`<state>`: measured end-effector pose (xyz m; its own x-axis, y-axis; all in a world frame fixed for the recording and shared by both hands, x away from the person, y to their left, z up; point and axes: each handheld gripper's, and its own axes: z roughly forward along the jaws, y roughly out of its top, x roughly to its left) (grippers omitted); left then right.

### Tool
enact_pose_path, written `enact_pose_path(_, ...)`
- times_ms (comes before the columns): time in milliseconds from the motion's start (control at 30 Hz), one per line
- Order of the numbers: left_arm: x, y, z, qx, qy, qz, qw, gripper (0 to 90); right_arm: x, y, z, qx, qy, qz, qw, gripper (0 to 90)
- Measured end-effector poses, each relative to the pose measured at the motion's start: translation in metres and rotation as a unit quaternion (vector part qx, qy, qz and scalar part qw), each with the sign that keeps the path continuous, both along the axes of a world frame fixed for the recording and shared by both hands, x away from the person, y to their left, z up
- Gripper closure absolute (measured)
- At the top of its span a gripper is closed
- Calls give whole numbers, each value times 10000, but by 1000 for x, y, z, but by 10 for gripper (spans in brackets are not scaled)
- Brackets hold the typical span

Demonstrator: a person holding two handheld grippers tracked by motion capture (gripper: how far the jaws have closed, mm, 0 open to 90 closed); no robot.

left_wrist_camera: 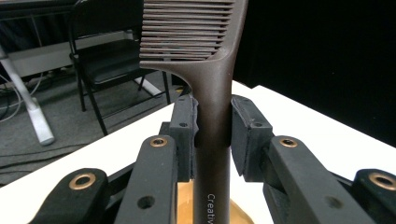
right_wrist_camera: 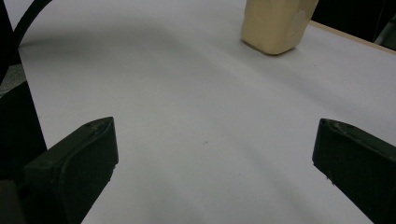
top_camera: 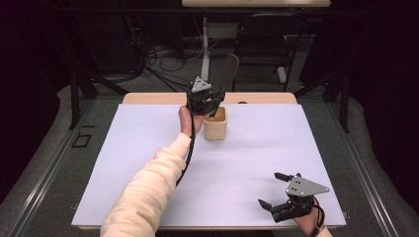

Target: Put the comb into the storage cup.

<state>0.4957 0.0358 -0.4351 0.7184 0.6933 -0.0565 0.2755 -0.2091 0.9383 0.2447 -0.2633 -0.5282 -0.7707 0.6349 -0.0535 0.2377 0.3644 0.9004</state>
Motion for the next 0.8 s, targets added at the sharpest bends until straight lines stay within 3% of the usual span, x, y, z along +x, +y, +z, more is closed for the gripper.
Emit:
enact_pose_path(333,2,0,-8,40,68,-5,10000,724,0,0,0,-5,-1,10,10000,0)
enact_pose_path(800,5,2,-13,71,2,105,9999,723,0,0,0,-6,-2,6,10000,0)
